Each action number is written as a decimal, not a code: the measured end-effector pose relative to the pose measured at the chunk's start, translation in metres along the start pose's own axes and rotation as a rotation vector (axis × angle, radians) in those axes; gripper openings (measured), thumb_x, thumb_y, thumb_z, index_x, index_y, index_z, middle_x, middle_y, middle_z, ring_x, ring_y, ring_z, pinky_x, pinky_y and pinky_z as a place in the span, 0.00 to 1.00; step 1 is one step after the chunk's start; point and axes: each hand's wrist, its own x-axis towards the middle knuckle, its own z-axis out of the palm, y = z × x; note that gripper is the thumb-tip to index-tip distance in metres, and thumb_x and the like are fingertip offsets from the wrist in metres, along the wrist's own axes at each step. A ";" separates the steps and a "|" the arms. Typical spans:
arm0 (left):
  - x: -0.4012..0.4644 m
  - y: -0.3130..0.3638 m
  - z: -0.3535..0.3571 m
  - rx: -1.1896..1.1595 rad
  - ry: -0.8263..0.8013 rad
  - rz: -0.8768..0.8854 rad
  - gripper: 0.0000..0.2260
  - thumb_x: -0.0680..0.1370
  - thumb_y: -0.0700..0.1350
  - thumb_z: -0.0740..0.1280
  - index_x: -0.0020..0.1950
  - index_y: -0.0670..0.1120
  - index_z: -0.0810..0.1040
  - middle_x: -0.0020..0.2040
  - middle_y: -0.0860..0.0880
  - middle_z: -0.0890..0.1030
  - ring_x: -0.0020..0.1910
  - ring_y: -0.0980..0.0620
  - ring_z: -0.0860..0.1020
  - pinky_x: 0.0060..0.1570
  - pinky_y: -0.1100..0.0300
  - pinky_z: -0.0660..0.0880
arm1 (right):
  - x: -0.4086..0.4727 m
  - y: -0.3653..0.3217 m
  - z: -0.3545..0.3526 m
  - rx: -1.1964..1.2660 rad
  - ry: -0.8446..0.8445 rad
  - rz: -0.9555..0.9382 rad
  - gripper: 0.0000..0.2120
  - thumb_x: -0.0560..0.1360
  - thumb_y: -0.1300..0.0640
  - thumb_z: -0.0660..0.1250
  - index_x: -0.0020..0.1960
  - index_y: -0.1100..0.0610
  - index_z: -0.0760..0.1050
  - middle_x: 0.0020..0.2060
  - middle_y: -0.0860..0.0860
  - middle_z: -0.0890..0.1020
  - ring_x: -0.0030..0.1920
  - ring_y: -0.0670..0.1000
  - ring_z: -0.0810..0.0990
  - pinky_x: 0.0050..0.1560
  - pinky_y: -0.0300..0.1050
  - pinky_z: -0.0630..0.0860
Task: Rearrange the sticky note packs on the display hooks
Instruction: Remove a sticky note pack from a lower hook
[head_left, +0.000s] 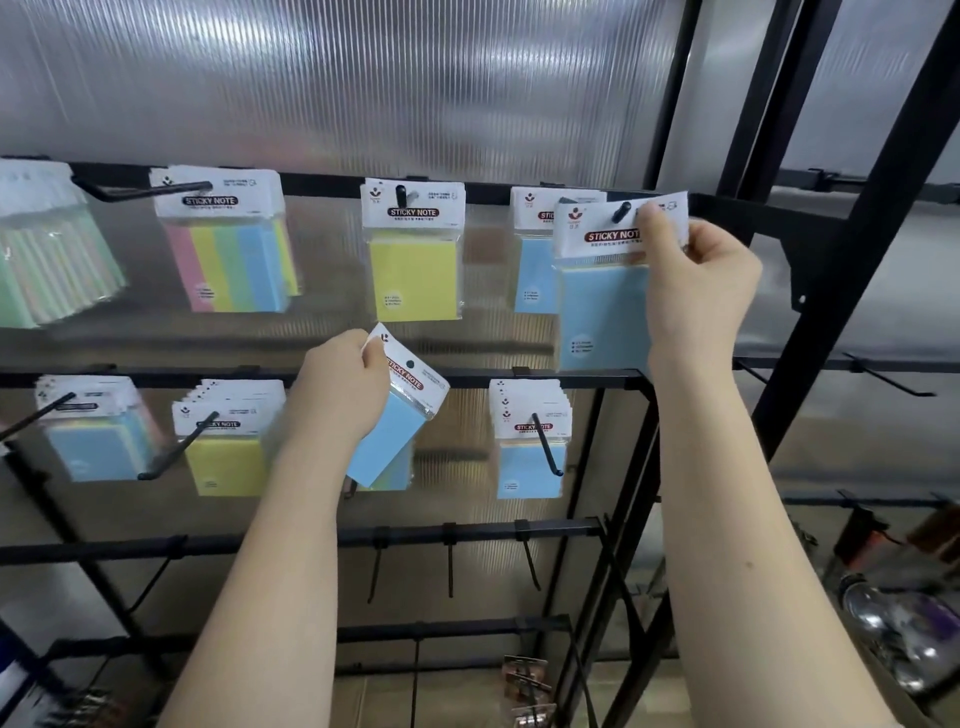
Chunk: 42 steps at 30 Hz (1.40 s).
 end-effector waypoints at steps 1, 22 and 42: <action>0.001 0.001 0.001 -0.008 0.006 0.009 0.15 0.80 0.47 0.53 0.36 0.42 0.66 0.34 0.47 0.73 0.34 0.48 0.71 0.30 0.57 0.64 | 0.002 0.003 0.001 -0.002 -0.009 0.006 0.15 0.74 0.53 0.69 0.30 0.54 0.73 0.25 0.43 0.75 0.27 0.40 0.68 0.29 0.33 0.65; 0.012 0.012 0.003 -0.150 -0.007 0.021 0.16 0.82 0.48 0.54 0.42 0.39 0.72 0.35 0.52 0.76 0.32 0.56 0.74 0.26 0.61 0.65 | 0.057 0.064 0.070 -0.080 0.082 0.228 0.20 0.75 0.50 0.69 0.28 0.51 0.64 0.25 0.43 0.67 0.27 0.44 0.62 0.28 0.33 0.62; -0.002 0.013 0.000 -0.198 -0.131 0.113 0.13 0.81 0.50 0.58 0.41 0.48 0.77 0.36 0.55 0.78 0.35 0.53 0.75 0.30 0.59 0.65 | 0.001 0.086 0.006 -0.168 0.027 0.206 0.05 0.76 0.57 0.64 0.43 0.49 0.77 0.38 0.43 0.80 0.40 0.42 0.77 0.40 0.33 0.71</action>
